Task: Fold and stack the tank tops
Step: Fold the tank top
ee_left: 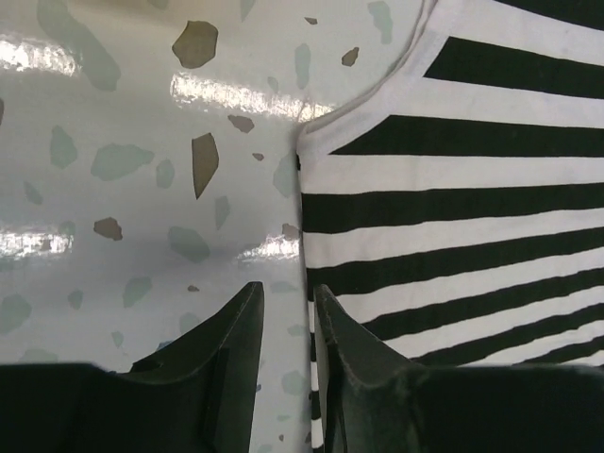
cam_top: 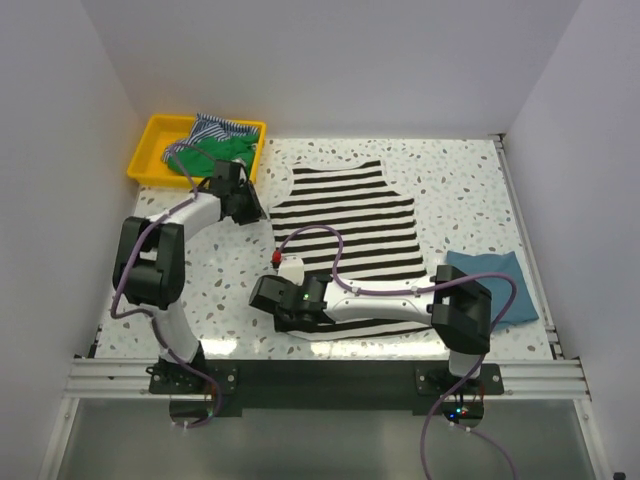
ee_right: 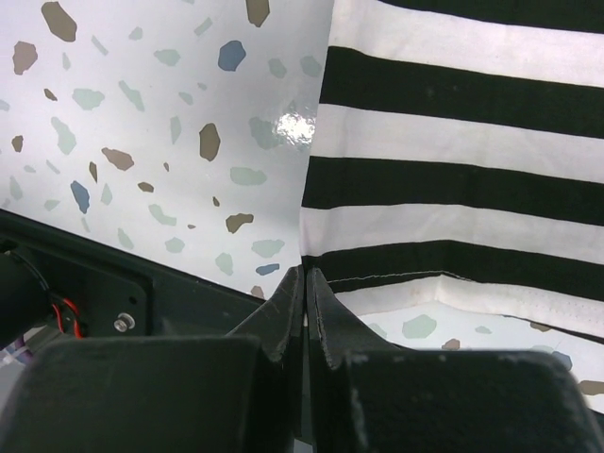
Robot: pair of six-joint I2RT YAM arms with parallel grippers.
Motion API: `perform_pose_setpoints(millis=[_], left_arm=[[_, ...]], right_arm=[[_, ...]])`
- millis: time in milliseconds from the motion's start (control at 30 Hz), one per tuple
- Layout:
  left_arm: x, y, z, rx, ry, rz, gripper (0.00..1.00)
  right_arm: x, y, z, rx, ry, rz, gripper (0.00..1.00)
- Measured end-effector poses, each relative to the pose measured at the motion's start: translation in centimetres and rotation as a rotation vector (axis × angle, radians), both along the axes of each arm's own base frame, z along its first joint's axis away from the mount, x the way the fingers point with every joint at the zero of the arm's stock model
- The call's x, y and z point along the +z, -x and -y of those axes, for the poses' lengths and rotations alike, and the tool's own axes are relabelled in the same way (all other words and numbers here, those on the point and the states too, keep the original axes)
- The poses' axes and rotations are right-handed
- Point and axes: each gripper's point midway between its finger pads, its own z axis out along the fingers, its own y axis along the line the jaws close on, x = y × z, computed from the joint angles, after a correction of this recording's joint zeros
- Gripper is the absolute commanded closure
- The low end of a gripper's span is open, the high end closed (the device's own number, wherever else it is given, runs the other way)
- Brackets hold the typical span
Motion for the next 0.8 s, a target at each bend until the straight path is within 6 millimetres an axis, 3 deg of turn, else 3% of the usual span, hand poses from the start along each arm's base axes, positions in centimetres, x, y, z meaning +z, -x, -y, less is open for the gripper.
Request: perform_pose_setpoints(millis=[167,367,600,800], left_arm=[[-2.0,-2.0,0.5,-0.005,-0.009,-0.003,0.65],[-2.5,-4.6,1.0,-0.006,-0.004,0.041,0.65],[-3.4,-5.9,0.9,0.005,-0.020,0.052,0.67],[-3.5,-6.8,0.8,0.002,-0.033,0.080,0.86]], right_arm=[[0.1,0.0,-0.2,0.000,-0.009,0.001,1.00],[0.1,0.0,-0.3,0.002,-0.012,0.000,1.00],[-0.2,0.1,0.0,0.002,-0.003,-0.004,1.00],[-0.3,0.2,0.0,0.004,-0.003,-0.008,1.00]])
